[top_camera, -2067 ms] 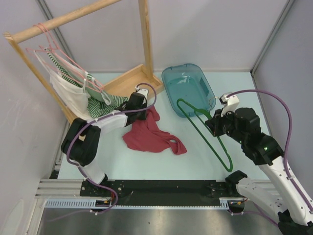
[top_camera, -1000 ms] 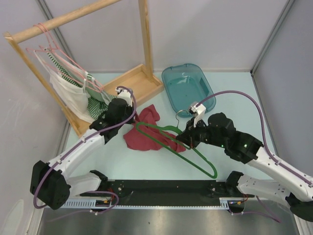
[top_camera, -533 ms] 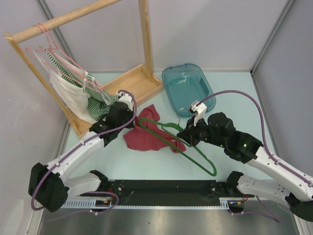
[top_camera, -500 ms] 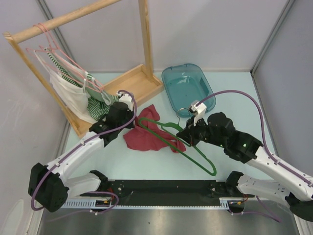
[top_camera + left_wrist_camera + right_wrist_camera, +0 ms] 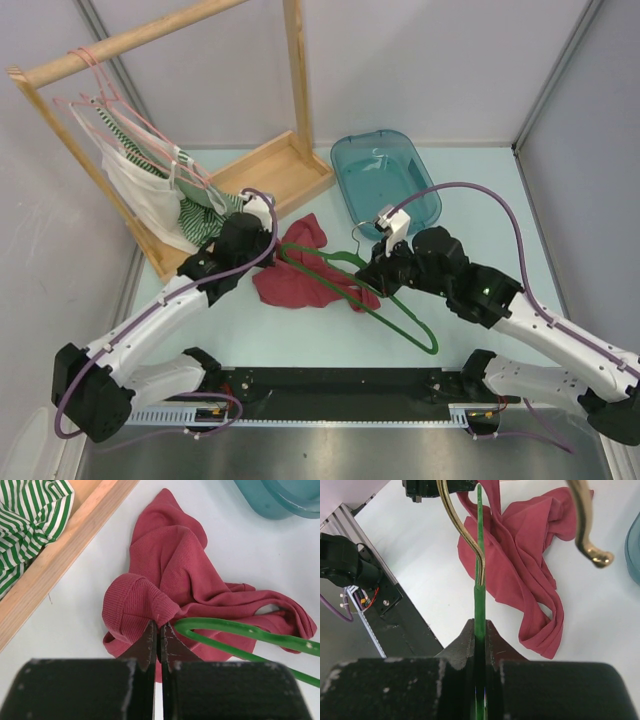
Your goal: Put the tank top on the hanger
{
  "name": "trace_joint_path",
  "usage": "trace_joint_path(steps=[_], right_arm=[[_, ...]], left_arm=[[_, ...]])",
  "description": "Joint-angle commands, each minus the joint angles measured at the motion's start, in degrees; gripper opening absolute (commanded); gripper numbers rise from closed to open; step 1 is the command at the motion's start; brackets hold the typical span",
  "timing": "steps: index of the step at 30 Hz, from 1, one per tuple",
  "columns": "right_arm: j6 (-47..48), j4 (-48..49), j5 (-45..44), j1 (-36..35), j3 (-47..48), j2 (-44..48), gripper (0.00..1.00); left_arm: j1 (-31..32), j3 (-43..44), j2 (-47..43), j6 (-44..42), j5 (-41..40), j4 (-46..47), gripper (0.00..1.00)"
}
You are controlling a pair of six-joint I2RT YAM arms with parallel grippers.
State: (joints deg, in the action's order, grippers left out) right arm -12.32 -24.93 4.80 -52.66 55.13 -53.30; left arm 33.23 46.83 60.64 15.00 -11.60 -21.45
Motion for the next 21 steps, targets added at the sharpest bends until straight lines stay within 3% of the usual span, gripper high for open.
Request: trace_joint_path(steps=[1,8,11,15,21], right_arm=[[1.68,3.39,1.09,-0.25,1.03,-0.4,0.0],[0.89,6.11,2.94,-0.25,-0.82,-0.93,0.0],[1.41,8.22,3.64,-0.25,-1.96,-1.28,0.0],[3.87,10.95,4.43,-0.25,-3.19,-1.46,0.0],[3.71,18.94,5.13,-0.25,-7.49,0.2,0.0]], left_arm=[[0.87,1.86,-2.98,0.9,1.84,-1.4,0.0],[1.31,3.53,-4.04,0.99,4.29,-2.36,0.0],[1.48,4.93,-3.95,2.04,9.82,-2.19,0.0],[3.5,8.18,-3.51,3.19,16.59,-2.1,0.0],[7.37,12.76,-2.9,4.51,18.45,-1.14,0.0]])
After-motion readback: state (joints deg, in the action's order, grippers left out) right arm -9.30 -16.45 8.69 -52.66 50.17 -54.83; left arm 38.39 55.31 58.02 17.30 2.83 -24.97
